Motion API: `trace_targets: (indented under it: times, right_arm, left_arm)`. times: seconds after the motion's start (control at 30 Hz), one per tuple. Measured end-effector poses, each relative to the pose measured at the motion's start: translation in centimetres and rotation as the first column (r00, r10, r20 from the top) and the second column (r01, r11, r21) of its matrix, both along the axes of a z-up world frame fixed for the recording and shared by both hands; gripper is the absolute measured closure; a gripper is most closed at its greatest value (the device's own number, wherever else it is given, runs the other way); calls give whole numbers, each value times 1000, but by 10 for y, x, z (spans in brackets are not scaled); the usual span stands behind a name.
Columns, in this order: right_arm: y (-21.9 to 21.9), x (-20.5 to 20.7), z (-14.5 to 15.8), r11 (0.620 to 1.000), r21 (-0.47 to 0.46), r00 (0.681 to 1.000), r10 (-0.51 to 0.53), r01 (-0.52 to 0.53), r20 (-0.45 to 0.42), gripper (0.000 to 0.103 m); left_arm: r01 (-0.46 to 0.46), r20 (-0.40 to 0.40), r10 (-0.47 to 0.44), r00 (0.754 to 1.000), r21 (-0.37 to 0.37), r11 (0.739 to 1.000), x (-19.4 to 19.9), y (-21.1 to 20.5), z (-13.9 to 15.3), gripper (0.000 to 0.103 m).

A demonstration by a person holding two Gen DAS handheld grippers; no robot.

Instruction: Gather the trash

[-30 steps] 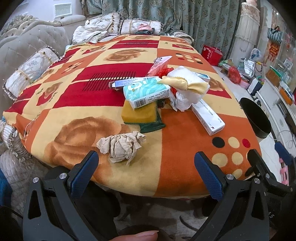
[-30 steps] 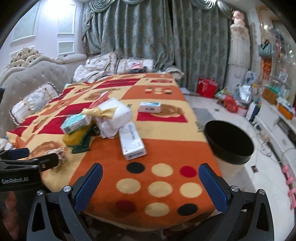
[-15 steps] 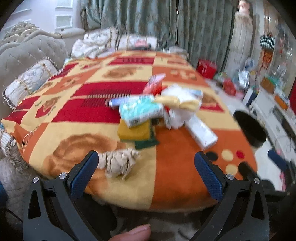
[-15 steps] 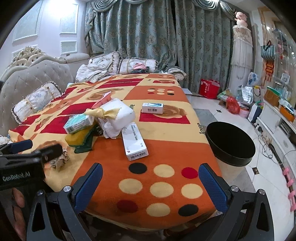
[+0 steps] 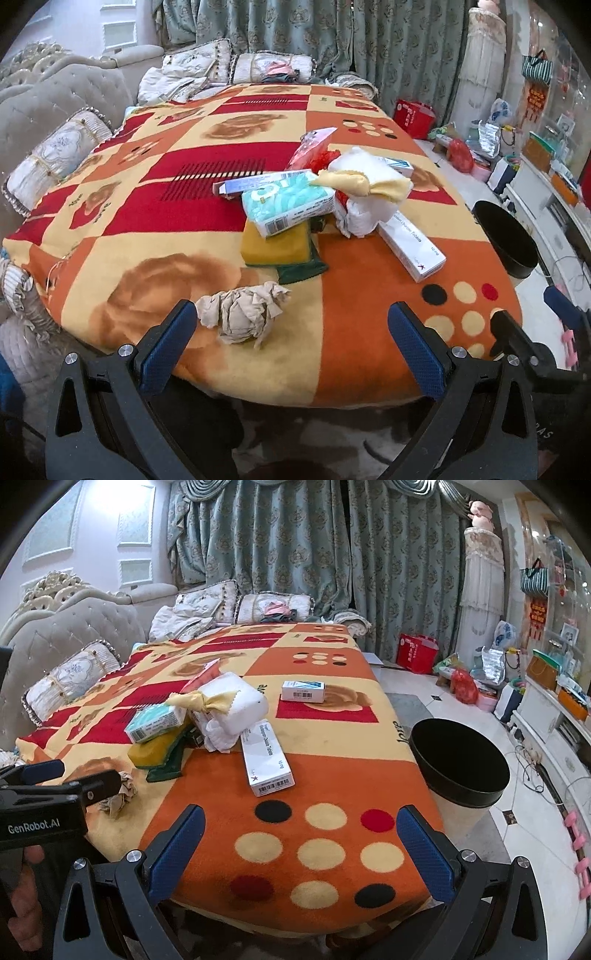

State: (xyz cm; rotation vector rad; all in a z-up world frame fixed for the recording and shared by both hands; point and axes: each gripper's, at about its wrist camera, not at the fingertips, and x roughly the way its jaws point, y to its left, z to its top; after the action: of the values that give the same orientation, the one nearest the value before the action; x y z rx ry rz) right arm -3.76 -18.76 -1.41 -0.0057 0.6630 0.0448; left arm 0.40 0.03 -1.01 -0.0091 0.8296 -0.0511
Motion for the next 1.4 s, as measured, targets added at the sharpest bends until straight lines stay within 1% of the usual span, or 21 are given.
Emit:
trace_targets:
  times: [0.13, 0.23, 0.47, 1.4]
  right_arm:
    - [1, 1, -1, 1000, 1, 1000, 3, -3, -4, 0]
    - [1, 2, -1, 1000, 4, 1000, 3, -3, -5, 0]
    - [2, 2, -1, 1000, 3, 1000, 5, -5, -8, 0]
    - [1, -3, -4, 1000, 4, 1000, 1, -1, -21, 0]
  left_arm:
    - [15, 3, -15, 1000, 7, 1000, -1, -4, 0, 0]
    - [20, 0, -20, 1000, -14, 1000, -1, -4, 0, 0]
    - [3, -15, -4, 1000, -27, 1000, 2, 0, -2, 0]
    - [20, -14, -20, 1000, -41, 999, -1, -1, -5, 0]
